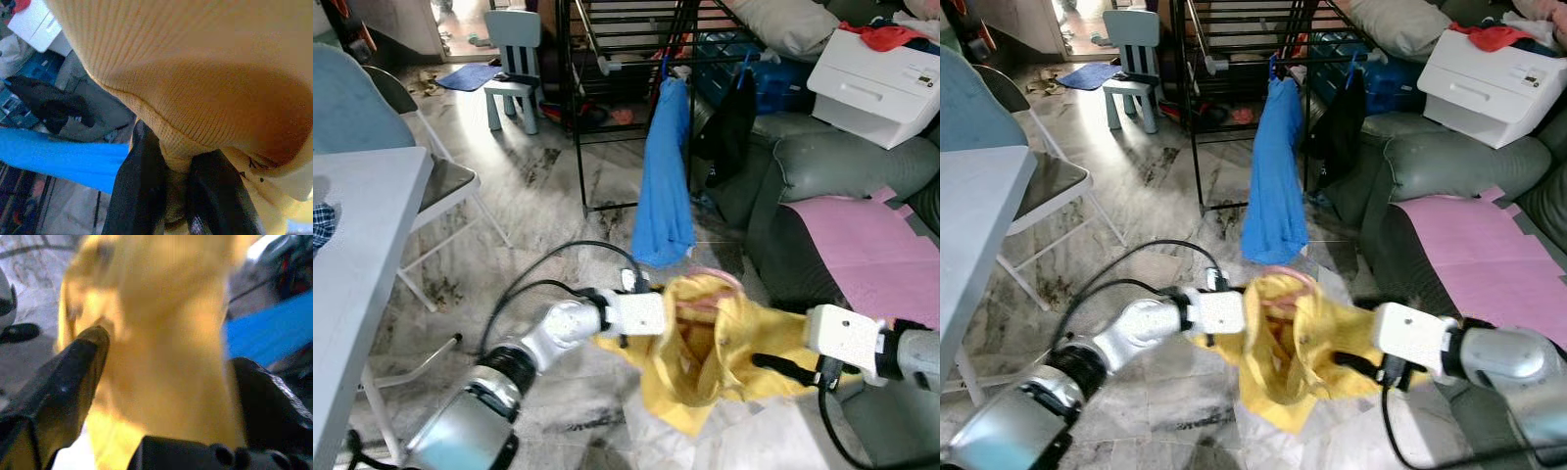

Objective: Hang hanger

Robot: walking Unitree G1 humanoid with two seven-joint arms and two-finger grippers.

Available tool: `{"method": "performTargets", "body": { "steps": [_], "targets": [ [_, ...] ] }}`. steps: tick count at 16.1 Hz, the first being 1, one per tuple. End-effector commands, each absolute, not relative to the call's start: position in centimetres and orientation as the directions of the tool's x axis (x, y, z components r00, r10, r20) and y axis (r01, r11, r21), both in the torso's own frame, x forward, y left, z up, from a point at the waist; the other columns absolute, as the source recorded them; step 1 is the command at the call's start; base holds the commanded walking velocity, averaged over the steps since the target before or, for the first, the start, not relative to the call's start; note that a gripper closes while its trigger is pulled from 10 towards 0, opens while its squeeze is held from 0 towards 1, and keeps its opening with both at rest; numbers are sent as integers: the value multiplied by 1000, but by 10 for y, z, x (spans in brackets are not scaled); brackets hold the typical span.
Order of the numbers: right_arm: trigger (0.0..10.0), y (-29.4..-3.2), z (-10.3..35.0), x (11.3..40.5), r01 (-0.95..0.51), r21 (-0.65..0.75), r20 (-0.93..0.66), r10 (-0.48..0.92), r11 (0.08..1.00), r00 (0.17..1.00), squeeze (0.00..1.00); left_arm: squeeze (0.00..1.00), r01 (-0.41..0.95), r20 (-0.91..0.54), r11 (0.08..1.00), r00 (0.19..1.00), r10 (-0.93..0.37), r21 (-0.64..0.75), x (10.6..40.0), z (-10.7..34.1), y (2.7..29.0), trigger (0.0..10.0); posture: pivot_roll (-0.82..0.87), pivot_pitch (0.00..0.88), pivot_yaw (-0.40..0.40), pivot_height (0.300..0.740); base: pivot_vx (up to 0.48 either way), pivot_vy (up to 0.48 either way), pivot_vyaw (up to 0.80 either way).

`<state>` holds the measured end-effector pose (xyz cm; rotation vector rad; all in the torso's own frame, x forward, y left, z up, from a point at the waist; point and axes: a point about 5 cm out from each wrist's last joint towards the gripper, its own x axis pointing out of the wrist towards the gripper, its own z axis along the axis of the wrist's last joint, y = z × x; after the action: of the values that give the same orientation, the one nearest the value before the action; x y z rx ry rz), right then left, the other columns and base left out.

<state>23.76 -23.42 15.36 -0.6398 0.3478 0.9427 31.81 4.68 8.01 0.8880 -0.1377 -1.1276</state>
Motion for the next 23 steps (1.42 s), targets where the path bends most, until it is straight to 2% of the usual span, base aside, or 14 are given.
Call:
{"method": "performTargets", "body": {
  "steps": [1, 3, 5, 6, 7, 10, 11, 12, 17, 23],
  "targets": [
    [10000, -238, 164, 235, -819, -377, -533, 622, 433, 574, 1000, 0, 681, -284, 161, 492, -823, 714, 327, 94, 45, 0, -33, 0, -34, 740, 0, 0, 0],
    [10000, -236, 174, 228, -835, -355, -536, 641, 420, 550, 1000, 0, 679, -283, 176, 508, -814, 713, 329, 94, 45, 0, -39, 0, -30, 740, 0, 0, 0],
    [10000, -240, 178, 227, -828, -369, -541, 627, 421, 560, 1000, 0, 680, -279, 167, 494, -823, 714, 328, 95, 42, 0, -43, 0, -27, 740, 0, 0, 0],
    [10000, -252, 177, 227, -825, -373, -575, 592, 424, 564, 600, 0, 682, -277, 153, 477, -834, 715, 326, 95, 40, 0, -43, 0, -27, 740, 0, 0, 0],
    [10000, -256, 177, 227, -830, -363, -587, 588, 423, 557, 0, 0, 682, -277, 146, 471, -837, 717, 325, 95, 39, 0, -44, 0, -25, 740, 0, 0, 0],
    [10000, -268, 175, 229, -845, -319, -613, 587, 430, 530, 0, 0, 686, -276, 131, 450, -849, 716, 323, 96, 39, 0, -43, 0, -26, 740, 0, 0, 0],
    [2431, -271, 172, 231, -853, -288, -614, 599, 436, 514, 0, 0, 690, -275, 119, 434, -858, 714, 321, 95, 38, 0, -41, 0, -26, 740, 0, 0, 0],
    [0, -273, 171, 232, -855, -279, -617, 600, 438, 509, 0, 0, 692, -277, 112, 425, -862, 713, 320, 95, 38, 0, -40, 0, -27, 740, 0, 0, 0],
    [0, -268, 167, 244, -880, -262, -618, 631, 397, 469, 0, 0, 697, -274, 102, 406, -872, 710, 318, 95, 36, 0, -36, 0, -29, 740, 0, 0, 0],
    [0, -259, 159, 245, -903, -215, -612, 669, 372, 421, 0, 0, 700, -270, 106, 404, -874, 706, 317, 94, 34, 0, -36, 0, -35, 740, 0, 0, 0]
  ]
}}
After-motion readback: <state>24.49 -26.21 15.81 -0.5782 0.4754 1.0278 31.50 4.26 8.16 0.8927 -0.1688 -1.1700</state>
